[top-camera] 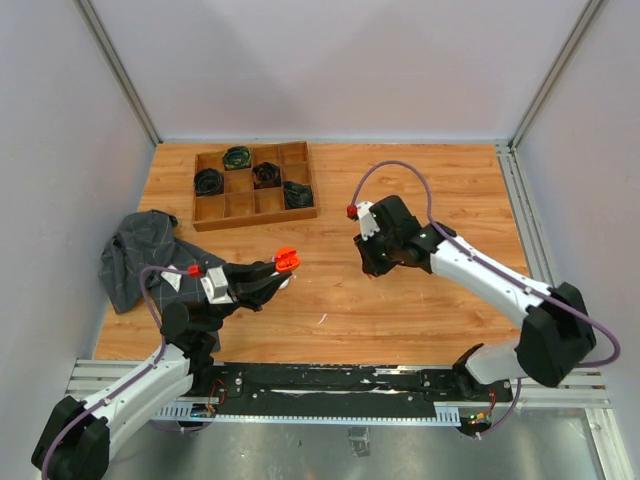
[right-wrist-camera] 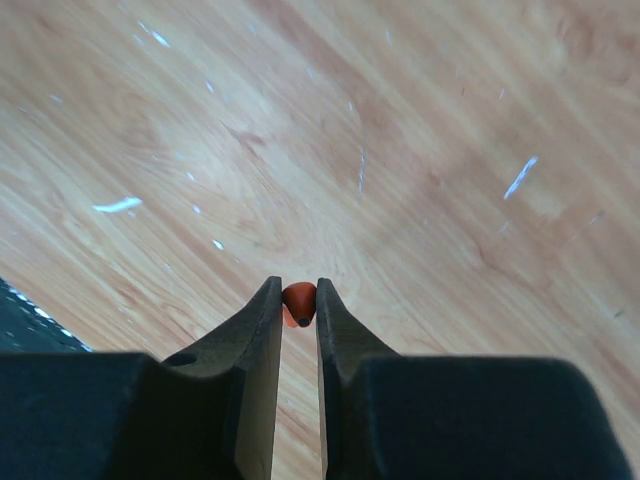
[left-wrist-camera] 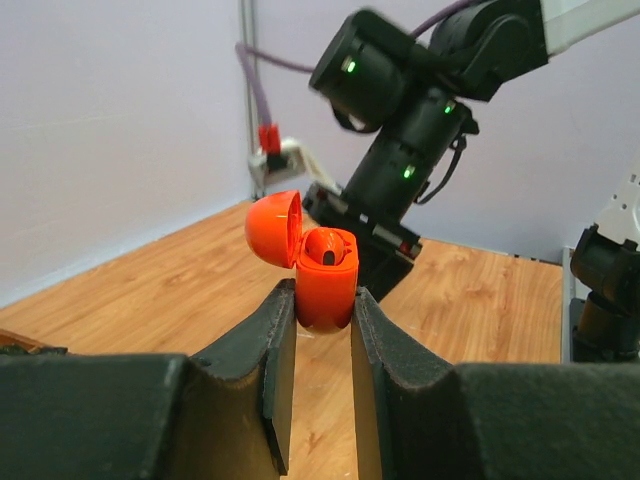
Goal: Insert the wireless bluetooth earbuds into the charging case
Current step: Pick up the earbud from the center of the board, then place the earbud in the charging case.
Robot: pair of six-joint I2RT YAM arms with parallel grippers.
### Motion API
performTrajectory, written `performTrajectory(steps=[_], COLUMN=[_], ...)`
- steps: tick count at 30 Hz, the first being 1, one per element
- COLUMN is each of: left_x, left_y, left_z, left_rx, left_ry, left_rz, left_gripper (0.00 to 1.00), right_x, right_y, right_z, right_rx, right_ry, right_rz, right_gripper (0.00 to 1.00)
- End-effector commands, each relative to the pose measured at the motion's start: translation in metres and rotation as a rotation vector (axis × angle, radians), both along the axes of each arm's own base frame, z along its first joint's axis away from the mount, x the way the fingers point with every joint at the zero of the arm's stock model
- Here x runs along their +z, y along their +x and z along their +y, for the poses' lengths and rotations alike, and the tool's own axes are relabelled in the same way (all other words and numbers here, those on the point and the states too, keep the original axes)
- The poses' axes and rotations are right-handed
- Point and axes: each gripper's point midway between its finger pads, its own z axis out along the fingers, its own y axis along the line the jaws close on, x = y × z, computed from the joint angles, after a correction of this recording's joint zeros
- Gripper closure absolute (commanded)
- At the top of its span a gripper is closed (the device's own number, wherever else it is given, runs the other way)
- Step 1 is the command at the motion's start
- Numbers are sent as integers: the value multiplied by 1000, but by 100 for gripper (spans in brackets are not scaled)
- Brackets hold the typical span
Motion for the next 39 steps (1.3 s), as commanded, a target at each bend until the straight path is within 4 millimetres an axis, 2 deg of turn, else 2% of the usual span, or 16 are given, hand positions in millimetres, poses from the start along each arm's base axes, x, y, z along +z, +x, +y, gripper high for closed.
performTrajectory(steps=[1, 5, 11, 15, 21, 24, 27, 35, 39], left_x=[-32, -30, -19, -13, -5, -1, 2, 9, 11], left_y=[-7, -5, -1, -1, -6, -8, -11, -17, -18], left_z=[3, 4, 5, 1, -3, -5, -6, -8, -7], left_rx=[2, 16, 35, 17, -27, -46, -65, -101, -105], left_ry=[33, 33, 27, 25, 9, -2, -14, -30, -37], left_rz=[17, -1, -25, -29, -34, -36, -40, -55, -58], left_gripper=[100, 100, 100, 100, 100, 100, 100, 100, 100], right_x=[57, 104, 165, 198, 236, 246, 246, 237, 230], right_y=[5, 4, -13, -31, -57, -66, -72, -84, -85], right_z=[31, 49, 77, 92, 111, 119, 128, 151, 157], right_rx=[57, 115, 231, 331, 440, 473, 497, 552, 559], right_ry=[217, 369, 607, 723, 867, 915, 939, 970, 964], right_rz=[-162, -289, -451, -530, -620, -642, -636, -579, -559], right_gripper=[90, 91, 91, 91, 92, 92, 92, 91, 91])
